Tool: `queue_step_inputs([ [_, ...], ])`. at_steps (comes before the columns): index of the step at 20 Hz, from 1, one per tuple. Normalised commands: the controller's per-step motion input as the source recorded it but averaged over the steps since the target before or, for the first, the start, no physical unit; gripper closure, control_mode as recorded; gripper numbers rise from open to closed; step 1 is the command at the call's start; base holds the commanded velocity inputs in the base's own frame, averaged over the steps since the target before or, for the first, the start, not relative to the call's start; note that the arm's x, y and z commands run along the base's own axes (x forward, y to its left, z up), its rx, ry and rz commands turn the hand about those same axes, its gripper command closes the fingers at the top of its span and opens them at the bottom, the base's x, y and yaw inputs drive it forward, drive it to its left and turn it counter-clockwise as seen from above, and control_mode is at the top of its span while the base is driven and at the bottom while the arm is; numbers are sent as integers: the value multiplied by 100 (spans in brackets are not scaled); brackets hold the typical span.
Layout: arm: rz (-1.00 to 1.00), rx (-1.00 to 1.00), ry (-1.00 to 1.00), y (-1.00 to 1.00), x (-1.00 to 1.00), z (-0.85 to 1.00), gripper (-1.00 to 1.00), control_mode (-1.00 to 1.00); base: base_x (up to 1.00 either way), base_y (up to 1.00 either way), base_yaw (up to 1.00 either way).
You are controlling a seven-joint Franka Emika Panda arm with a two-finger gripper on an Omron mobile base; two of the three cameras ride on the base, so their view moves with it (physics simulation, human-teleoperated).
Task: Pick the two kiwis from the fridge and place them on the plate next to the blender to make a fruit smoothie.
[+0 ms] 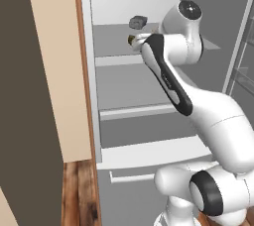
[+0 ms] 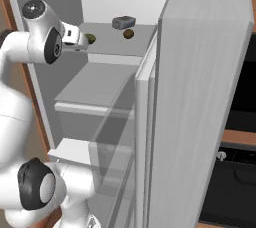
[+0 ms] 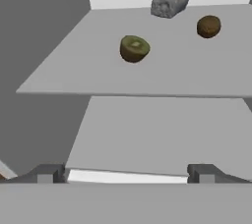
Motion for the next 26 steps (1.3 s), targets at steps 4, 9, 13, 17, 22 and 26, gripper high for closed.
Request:
queue_step_inputs([
  [4, -1, 0, 0, 16, 91, 0, -100, -100, 0, 0, 0],
  [9, -2, 0, 0, 3, 96, -14, -100, -100, 0, 0, 0],
  [13, -4, 1, 4, 0, 93, -29, -100, -100, 0, 0, 0],
  [17, -3, 0, 1, 0, 75, -20, -100, -100, 0, 0, 0],
  [22, -4, 0, 2, 1, 66, -12, -100, -100, 0, 0, 0],
  [26, -3, 0, 1, 0, 43, -21, -100, -100, 0, 0, 0],
])
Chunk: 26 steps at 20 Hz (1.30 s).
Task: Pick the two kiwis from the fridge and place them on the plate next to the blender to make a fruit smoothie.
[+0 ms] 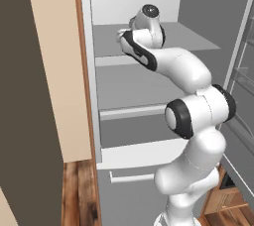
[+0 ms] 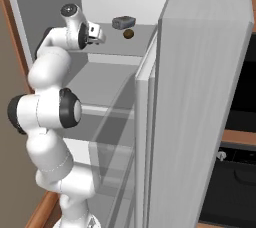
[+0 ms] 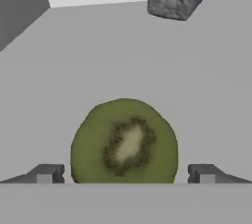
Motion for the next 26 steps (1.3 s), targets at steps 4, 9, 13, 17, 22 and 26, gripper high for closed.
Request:
queue_step_inputs([
  [4, -2, 1, 0, 0, 41, -7, -100, -100, 0, 0, 0],
  [9, -1, 3, 0, 0, 24, -15, 100, -100, 0, 0, 0],
  [13, 0, 9, 0, -23, 0, -46, 100, -100, 0, 0, 0],
  [17, 0, 3, 0, -9, 0, -15, 100, -100, 0, 0, 0],
  [22, 0, 0, -5, -5, -34, 0, 100, -100, 0, 0, 0],
  [26, 0, 0, -26, -8, -84, 0, 100, -100, 0, 0, 0],
])
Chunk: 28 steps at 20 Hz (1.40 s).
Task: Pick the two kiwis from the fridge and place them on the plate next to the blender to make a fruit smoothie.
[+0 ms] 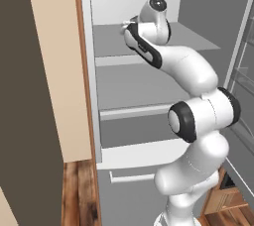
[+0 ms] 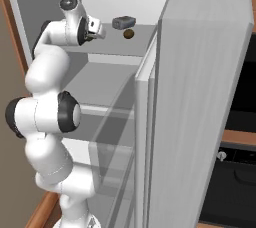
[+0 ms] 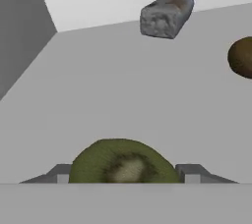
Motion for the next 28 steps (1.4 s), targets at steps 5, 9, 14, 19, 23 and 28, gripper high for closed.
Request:
queue_step_inputs([
  [5, 0, 1, -37, -9, -99, 0, 100, -100, 0, 0, 0],
  [9, 0, 6, -43, -21, -100, 13, 100, -100, 0, 0, 0],
  [14, 0, 4, -22, -31, -100, 78, 100, -100, 0, 0, 0],
  [19, 0, 0, 5, -34, -100, 55, 100, -100, 0, 0, 0],
  [23, 0, -6, 32, -29, -100, 9, 100, -100, 0, 0, 0],
  [28, 0, -14, 39, -14, -100, -15, 100, -100, 0, 0, 0],
])
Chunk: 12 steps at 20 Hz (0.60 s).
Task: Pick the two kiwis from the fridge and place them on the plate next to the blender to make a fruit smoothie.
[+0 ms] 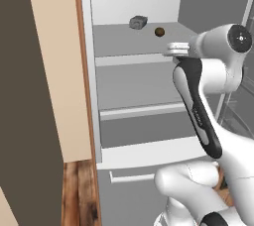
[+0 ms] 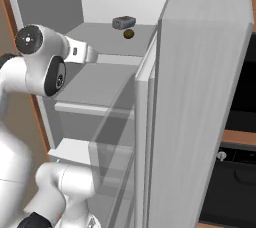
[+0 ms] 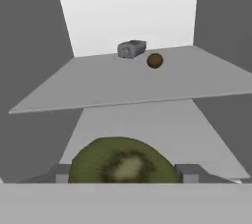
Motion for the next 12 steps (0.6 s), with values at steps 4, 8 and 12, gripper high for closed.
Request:
queue_step_inputs([
  [4, 0, -17, 43, 0, -100, -92, 100, -100, 0, 0, 0],
  [8, 1, -20, 29, 9, -88, -100, 100, -100, 0, 0, 0],
  [12, 5, -8, -2, 23, -54, -70, 100, -100, 0, 0, 0],
])
